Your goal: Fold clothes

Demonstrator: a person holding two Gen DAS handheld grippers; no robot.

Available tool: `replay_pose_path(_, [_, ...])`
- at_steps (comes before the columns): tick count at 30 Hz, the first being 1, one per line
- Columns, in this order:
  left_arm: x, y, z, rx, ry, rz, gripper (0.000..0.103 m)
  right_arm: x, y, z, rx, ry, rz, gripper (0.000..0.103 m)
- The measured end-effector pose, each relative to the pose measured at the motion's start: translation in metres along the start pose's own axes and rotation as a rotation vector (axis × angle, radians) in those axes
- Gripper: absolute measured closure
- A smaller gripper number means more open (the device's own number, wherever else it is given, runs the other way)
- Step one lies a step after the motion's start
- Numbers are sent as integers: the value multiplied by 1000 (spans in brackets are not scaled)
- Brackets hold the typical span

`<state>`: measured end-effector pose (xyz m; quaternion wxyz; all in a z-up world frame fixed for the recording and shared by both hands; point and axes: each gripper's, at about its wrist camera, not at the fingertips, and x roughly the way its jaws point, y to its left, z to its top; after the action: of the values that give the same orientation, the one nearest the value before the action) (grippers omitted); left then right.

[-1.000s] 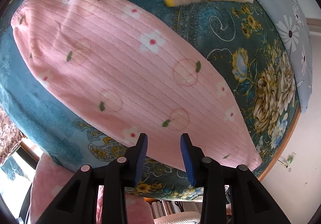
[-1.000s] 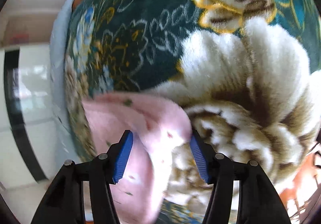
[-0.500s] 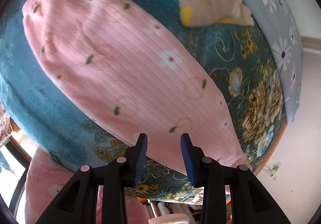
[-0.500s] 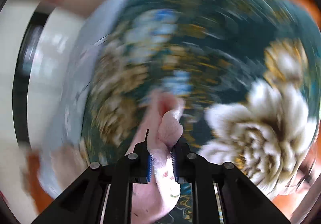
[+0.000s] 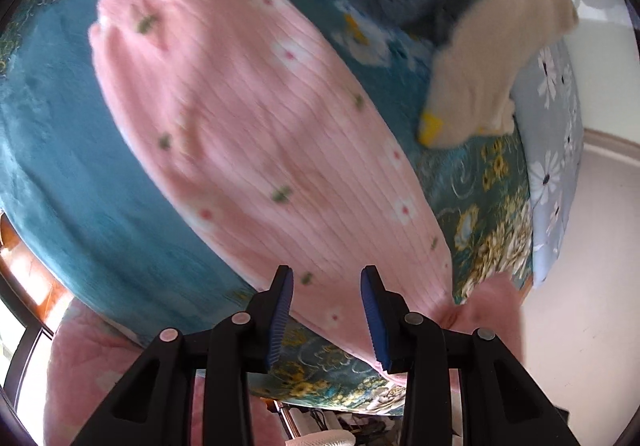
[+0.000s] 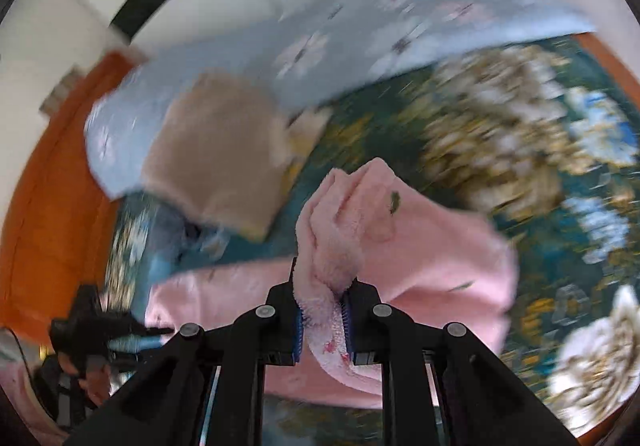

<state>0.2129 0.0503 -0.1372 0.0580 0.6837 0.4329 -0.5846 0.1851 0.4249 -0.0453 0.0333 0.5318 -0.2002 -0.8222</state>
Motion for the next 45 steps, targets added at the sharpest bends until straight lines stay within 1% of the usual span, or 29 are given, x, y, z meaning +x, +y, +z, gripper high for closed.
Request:
replay_pose_path(3, [-7,19,12,-13,5,-8,63,64,35,-30,-69,158,-44,87])
replay_pose_path(5, [-10,27,19,-5,6,-20,60,87,47,-48,-85,220,-65,87])
replay_pose_path(8, [-5,29,24,18,12,-34,54,99,70,-63,-150,247,-64,86])
replay_pose_path(10, [4,24,25,38,33,-43,53,108,73,-66,-171,273,-73,81])
replay_pose_path(11, [11,20,25,52,51,-49,52,107,72,-66,-166,286,-60,78])
replay_pose_path(12, [16,16,24,70,65,-53,52,105,71,-66,-158,299,-44,73])
replay_pose_path(15, [35,-11,16,173,109,-49,47,100,67,-65,-133,339,5,69])
replay_pose_path(18, [58,-47,4,296,146,-41,47,78,44,-55,-68,299,-9,64])
replay_pose_path(20, [73,-76,-6,386,163,-44,47,64,7,-45,34,271,-48,63])
replay_pose_path(22, [85,-105,-12,476,162,-38,46,50,-33,-36,142,243,-89,63])
replay_pose_path(23, [92,-122,-17,539,154,-29,45,42,-64,-31,237,221,-111,63])
replay_pose_path(24, [100,-141,-22,612,144,-16,45,36,-86,-28,315,205,-118,63])
replay_pose_path(25, [106,-156,-25,669,136,-3,44,31,-106,-26,386,189,-121,63])
replay_pose_path(26, [114,-168,-29,724,131,12,43,25,-134,-25,493,166,-108,63])
replay_pose_path(27, [122,-181,-34,781,128,28,43,20,-153,-23,563,149,-95,63])
replay_pose_path(29, [139,-199,-41,869,122,78,43,17,-179,-21,660,131,-72,63])
replay_pose_path(30, [146,-205,-44,905,119,108,44,19,-189,-19,685,133,-63,63])
replay_pose_path(31, [150,-207,-46,924,122,123,45,21,-197,-17,705,137,-55,63])
replay_pose_path(32, [154,-209,-47,934,129,132,51,26,-204,-14,712,151,-50,63])
replay_pose_path(33, [158,-210,-49,944,136,140,59,30,-207,-12,714,163,-50,63])
replay_pose_path(35, [164,-209,-51,962,140,170,92,41,-213,-8,719,192,-32,63])
replay_pose_path(36, [164,-208,-53,967,134,182,95,47,-216,-7,733,202,-17,63])
replay_pose_path(38, [163,-204,-56,970,121,193,97,60,-222,-5,765,223,16,63])
replay_pose_path(41, [156,-202,-50,939,94,180,97,79,-233,-2,824,252,40,63])
replay_pose_path(44, [149,-202,-45,901,77,151,97,100,-243,1,866,302,32,63])
replay_pose_path(45, [147,-203,-43,887,74,138,97,106,-245,2,874,326,22,68])
